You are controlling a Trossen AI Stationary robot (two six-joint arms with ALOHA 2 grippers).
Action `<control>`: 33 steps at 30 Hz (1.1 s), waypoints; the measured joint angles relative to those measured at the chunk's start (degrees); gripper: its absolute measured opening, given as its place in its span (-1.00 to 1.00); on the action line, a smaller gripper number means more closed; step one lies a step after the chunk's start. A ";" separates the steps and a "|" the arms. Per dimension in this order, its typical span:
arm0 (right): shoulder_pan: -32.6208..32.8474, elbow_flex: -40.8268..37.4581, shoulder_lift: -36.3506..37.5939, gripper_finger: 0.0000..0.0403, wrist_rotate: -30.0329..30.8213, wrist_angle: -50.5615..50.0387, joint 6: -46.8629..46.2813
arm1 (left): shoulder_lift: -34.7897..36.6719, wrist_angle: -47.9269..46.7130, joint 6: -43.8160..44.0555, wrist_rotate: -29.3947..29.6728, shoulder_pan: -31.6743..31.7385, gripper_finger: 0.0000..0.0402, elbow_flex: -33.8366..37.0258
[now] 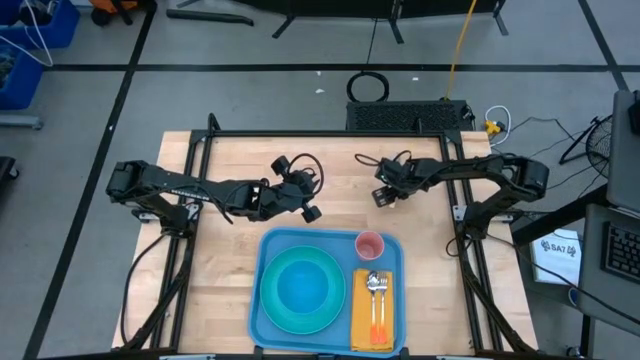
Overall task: Set up tray
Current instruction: Put the yellow knife on the yellow napkin to the left of the orange spoon
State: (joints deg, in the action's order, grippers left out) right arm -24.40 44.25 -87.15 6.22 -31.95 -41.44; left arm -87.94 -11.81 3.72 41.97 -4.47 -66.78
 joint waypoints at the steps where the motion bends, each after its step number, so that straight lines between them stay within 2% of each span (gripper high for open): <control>1: 0.00 0.00 0.00 -0.11 -0.02 -0.20 -0.05 | 0.00 0.01 -0.19 0.03 0.00 -0.62 0.00; 3: -0.02 0.00 0.00 -0.25 0.08 -0.43 0.42 | 0.01 0.00 -0.23 0.00 0.00 -0.62 0.00; 7: -0.01 -0.04 0.00 -0.70 1.20 -0.67 3.35 | 0.02 0.00 -0.33 0.01 0.00 -0.62 0.00; 8: 0.10 -0.04 0.00 -0.75 1.46 -0.63 4.49 | 0.02 -0.01 -0.40 0.03 0.00 -0.62 0.00; 15: 1.32 -0.24 0.78 -0.74 6.92 -0.81 8.58 | 0.02 -0.03 -0.45 0.03 0.00 -0.62 0.00; 21: 4.86 -0.26 6.22 -0.74 10.34 -1.69 9.15 | 0.02 -0.29 -0.54 0.05 0.00 -0.62 0.00; 26: 11.69 -0.26 14.17 -0.74 13.83 -6.21 5.50 | 0.02 -0.39 -0.56 0.06 0.00 -0.62 0.00; 29: 16.90 -0.22 19.76 -0.74 17.88 -11.47 0.91 | 0.02 -0.48 -0.56 0.07 0.00 -0.62 0.00; 33: 24.23 -0.22 26.03 -0.74 19.30 -16.07 -6.01 | 0.02 -0.50 -0.54 0.07 0.00 -0.62 0.00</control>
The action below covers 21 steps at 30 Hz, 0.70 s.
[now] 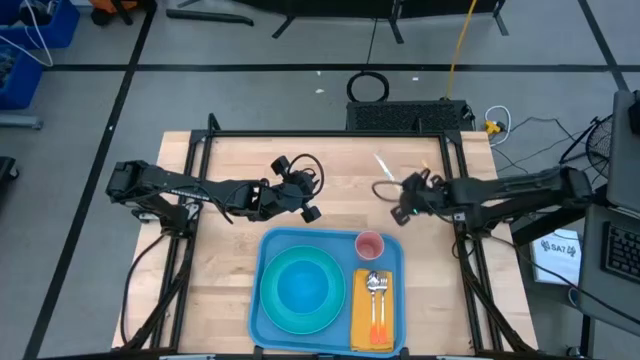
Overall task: Set up tray
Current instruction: Put the yellow knife on the yellow napkin to the left of the orange spoon
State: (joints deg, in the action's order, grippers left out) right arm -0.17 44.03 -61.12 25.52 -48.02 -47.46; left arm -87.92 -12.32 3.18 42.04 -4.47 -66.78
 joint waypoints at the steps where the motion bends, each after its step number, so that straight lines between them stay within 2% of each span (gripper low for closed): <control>1: 2.32 0.01 0.97 -0.74 -0.04 -0.15 -1.64 | 0.00 0.00 0.00 0.00 0.00 -0.62 0.00; 7: 16.14 1.11 1.73 -0.74 -3.11 2.79 -7.65 | 0.00 0.02 0.02 0.02 0.00 -0.62 0.00; 10: 22.63 2.17 1.96 -0.74 -0.92 11.80 -6.07 | 0.00 0.02 0.09 0.02 0.00 -0.62 0.00; 16: 32.75 2.45 1.26 -0.74 -0.07 37.69 6.41 | 0.00 0.04 0.12 0.60 0.00 -0.62 0.00; 18: 35.72 2.47 0.56 -0.74 -0.93 41.25 6.72 | 0.00 0.04 0.11 0.81 0.00 -0.62 0.00; 21: 39.65 2.47 -1.39 -0.74 -1.77 42.32 1.00 | 0.00 -0.17 0.11 1.22 0.00 -0.62 0.00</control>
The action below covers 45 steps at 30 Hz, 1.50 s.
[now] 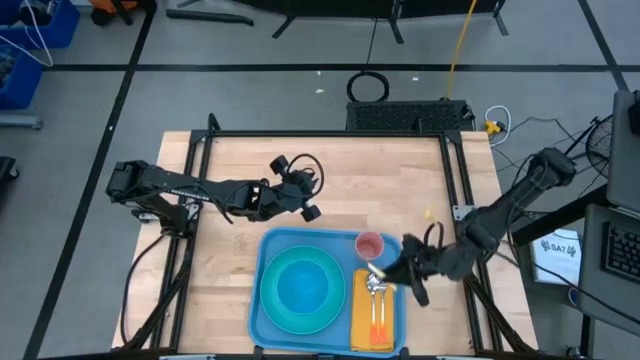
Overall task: Set up tray
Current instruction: Put the yellow knife on the yellow napkin to the left of the orange spoon
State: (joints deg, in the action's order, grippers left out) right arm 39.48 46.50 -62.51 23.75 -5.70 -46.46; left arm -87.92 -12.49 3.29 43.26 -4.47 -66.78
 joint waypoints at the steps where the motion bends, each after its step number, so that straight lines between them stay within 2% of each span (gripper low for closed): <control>1: 1.09 -0.02 -0.80 -0.74 -0.03 -0.30 -3.03 | 0.00 -0.09 0.00 0.28 0.00 -0.62 0.00; 5: 4.73 2.11 -5.70 -0.74 -0.47 -3.35 -15.99 | 0.00 -0.76 -0.02 0.33 0.00 -0.62 0.00; 9: 6.56 10.76 -12.39 -0.74 -6.56 -17.06 -28.32 | 0.00 -1.03 -0.02 0.33 0.00 -0.62 0.00; 14: 7.26 23.41 -20.17 -0.74 -14.06 -33.57 -38.19 | 0.00 -1.03 -0.02 0.33 0.00 -0.62 0.00; 18: 7.25 29.73 -24.26 -0.74 -22.56 -41.27 -44.75 | 0.00 -1.01 -0.04 0.33 0.00 -0.62 0.00; 21: 7.13 30.47 -25.86 -0.74 -32.01 -41.79 -49.71 | 0.01 -1.01 -0.04 0.33 0.00 -0.62 0.00; 25: 7.10 30.51 -27.73 -0.74 -40.31 -41.29 -53.22 | 0.00 -1.01 -0.09 0.34 -0.04 -0.62 0.00; 32: 5.78 30.53 -29.49 -0.74 -41.93 -38.45 -56.84 | 0.00 -0.99 -0.09 0.35 -0.02 -0.62 0.00; 39: 3.72 30.51 -32.05 -0.74 -33.76 -38.52 -56.15 | 0.02 -0.97 -0.08 0.35 0.00 -0.62 0.00; 42: 2.56 30.53 -34.09 -0.74 -33.38 -35.01 -54.66 | 0.01 -0.92 -0.09 0.37 0.00 -0.62 0.00; 45: 1.50 30.53 -36.77 -0.74 -35.49 -31.73 -53.56 | 0.00 -0.74 -0.63 0.54 0.00 -0.62 0.00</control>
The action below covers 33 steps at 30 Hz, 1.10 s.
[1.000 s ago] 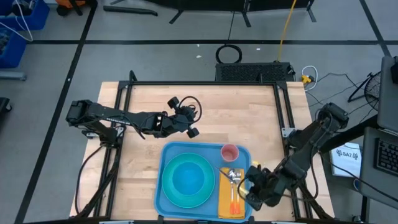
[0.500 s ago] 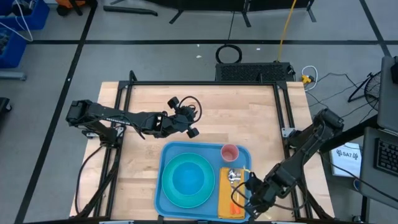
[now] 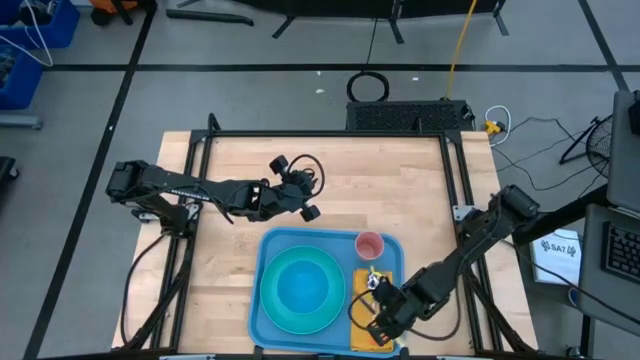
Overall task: Set up tray
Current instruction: Put the yellow knife on the yellow napkin to the left of the orange spoon
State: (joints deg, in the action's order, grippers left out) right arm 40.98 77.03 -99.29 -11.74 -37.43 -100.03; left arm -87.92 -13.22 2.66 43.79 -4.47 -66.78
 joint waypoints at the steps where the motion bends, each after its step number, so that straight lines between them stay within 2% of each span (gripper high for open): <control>1: -0.16 0.00 -0.88 -0.74 -0.64 0.93 0.11 | 0.02 0.01 0.02 0.04 0.00 -0.62 0.00; 3: -0.23 -0.04 -1.90 -0.74 -1.93 1.77 0.21 | 0.02 0.01 0.04 0.04 0.00 -0.62 0.00; 5: -0.14 -0.09 -1.98 -0.74 -0.65 2.49 -0.19 | 0.02 -0.01 0.04 0.06 0.00 -0.62 0.00; 10: 1.49 -0.04 -0.40 -0.74 9.60 1.95 -2.58 | 0.02 -0.01 -1.05 0.26 0.00 -0.62 0.00; 12: 2.03 -0.04 -0.20 -0.74 11.68 0.41 -4.27 | 0.02 -0.01 -1.09 0.32 0.00 -0.62 0.00; 24: 3.03 -0.04 -0.28 -0.74 11.60 -6.49 -9.03 | 0.00 -0.01 -1.70 0.32 0.00 -0.62 0.00; 33: 2.58 -0.04 -0.28 -0.74 9.64 -4.46 -9.18 | 0.00 0.01 -2.40 0.32 0.00 -0.62 0.00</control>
State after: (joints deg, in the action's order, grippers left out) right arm 43.56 76.99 -99.57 -2.10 -41.89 -109.20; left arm -87.92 -13.21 0.25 44.12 -4.47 -66.78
